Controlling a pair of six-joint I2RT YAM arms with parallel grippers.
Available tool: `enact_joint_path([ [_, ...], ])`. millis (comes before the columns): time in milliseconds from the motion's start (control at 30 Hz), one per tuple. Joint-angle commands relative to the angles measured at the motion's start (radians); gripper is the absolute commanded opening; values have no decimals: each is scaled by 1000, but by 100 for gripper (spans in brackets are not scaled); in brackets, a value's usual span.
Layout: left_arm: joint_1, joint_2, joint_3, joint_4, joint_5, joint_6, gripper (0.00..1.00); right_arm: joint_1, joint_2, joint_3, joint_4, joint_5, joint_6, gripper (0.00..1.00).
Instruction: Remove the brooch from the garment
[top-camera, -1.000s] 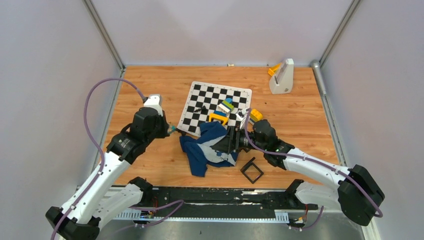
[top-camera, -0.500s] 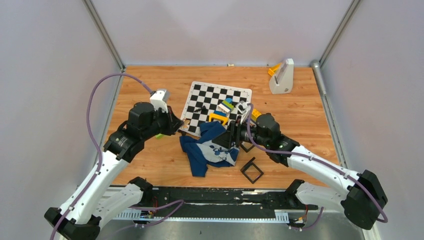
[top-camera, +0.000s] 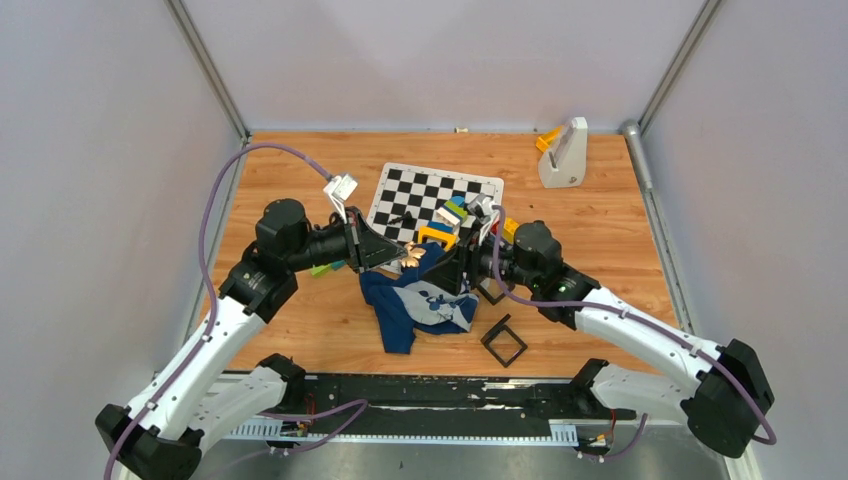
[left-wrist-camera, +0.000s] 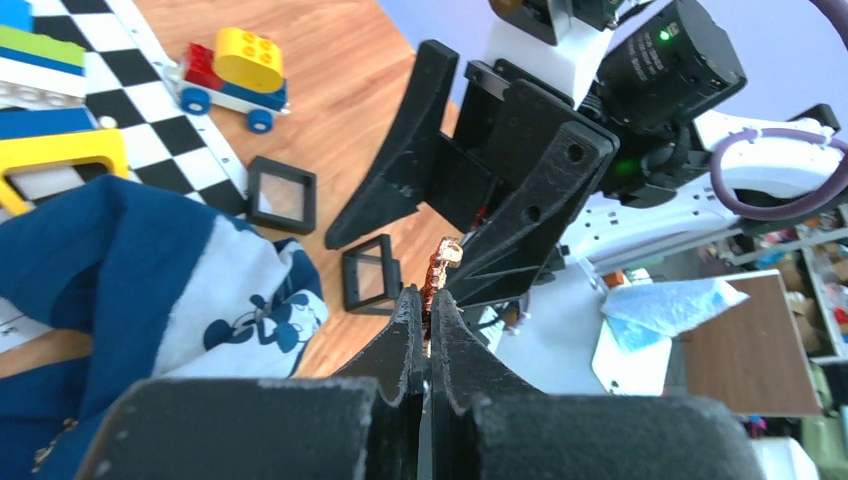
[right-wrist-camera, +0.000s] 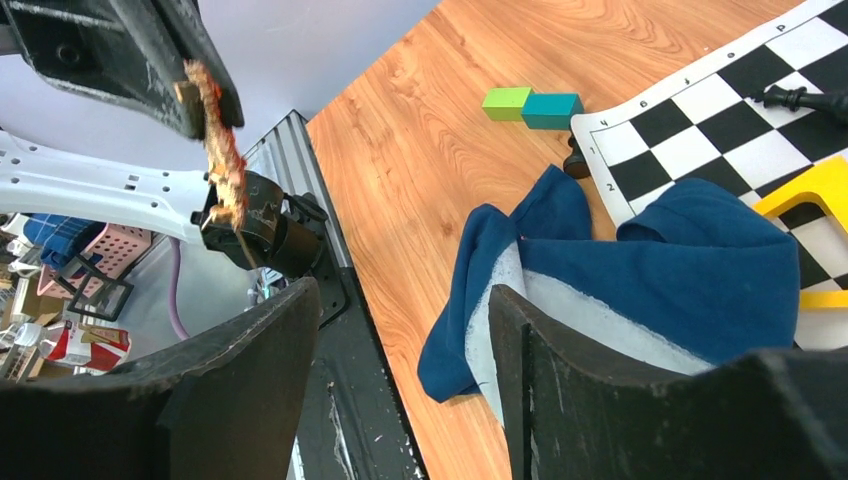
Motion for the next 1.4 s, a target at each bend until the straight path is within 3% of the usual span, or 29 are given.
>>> enact_joint_path([
  [0,4,15,-22,145,125,-80,0,11,28,47,94,-34,-39,64],
  [400,4,43,-41,144,104,-62,0,17,-20,11,179,-87,-7,63],
  [933,4,26,-72,160,144,-57,0,16,-4,55,153,-120,44,48],
  [1367,4,12,-100,185,175,-60,0,15,6,71,157,-147,91,44],
])
